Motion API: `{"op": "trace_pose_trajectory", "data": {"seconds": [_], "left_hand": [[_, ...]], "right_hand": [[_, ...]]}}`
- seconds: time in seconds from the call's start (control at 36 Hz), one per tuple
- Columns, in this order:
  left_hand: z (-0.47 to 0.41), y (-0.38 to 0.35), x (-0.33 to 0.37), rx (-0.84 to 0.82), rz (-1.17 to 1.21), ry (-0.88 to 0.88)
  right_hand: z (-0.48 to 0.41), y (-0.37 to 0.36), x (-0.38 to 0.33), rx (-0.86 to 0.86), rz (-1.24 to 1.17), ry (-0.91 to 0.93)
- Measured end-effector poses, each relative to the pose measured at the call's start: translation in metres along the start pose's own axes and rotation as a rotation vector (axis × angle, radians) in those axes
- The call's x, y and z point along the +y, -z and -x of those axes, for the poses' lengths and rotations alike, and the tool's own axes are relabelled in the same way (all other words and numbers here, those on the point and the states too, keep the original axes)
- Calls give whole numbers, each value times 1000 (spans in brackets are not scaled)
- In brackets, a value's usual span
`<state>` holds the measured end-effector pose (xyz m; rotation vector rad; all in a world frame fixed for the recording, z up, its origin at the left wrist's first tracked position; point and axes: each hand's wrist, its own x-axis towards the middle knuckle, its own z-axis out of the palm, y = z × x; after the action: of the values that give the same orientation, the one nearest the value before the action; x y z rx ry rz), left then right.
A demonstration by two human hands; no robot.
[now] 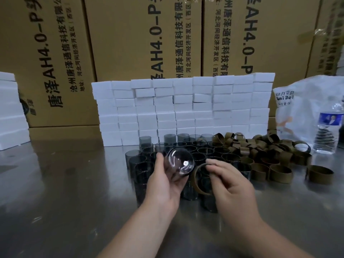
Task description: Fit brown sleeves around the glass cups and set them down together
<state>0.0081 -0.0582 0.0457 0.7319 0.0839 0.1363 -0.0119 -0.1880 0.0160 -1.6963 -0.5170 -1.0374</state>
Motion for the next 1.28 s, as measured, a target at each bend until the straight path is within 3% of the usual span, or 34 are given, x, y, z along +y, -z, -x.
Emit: {"op": "trace_pose_trajectory", "data": {"seconds": [0.14, 0.28, 0.42, 0.56, 0.64, 0.81, 0.97, 1.11, 1.28], "left_hand": [[-8, 13, -5, -73, -31, 38], [-13, 20, -6, -85, -77, -20], [-14, 21, -5, -107, -91, -61], [-11, 18, 2, -164, -112, -122], [-12, 19, 6, -145, -105, -142], [-14, 20, 4, -108, -142, -190], [-12, 20, 1, -115, -212, -248], [-5, 16, 1, -143, -268, -286], [-2, 14, -3, -23, -419, -368]], "right_hand": [[-3, 2, 2, 1, -182, -204], [0, 1, -6, -54, -229, -297], [-12, -6, -24, -70, -123, -224], [-23, -28, -39, -116, -165, -241], [-17, -36, -36, -80, -225, -283], [-3, -35, -16, -97, -360, -534], [-3, -31, -16, -234, -425, -511], [4, -35, -15, -318, -532, -622], [6, -35, -18, -291, -457, -624]]}}
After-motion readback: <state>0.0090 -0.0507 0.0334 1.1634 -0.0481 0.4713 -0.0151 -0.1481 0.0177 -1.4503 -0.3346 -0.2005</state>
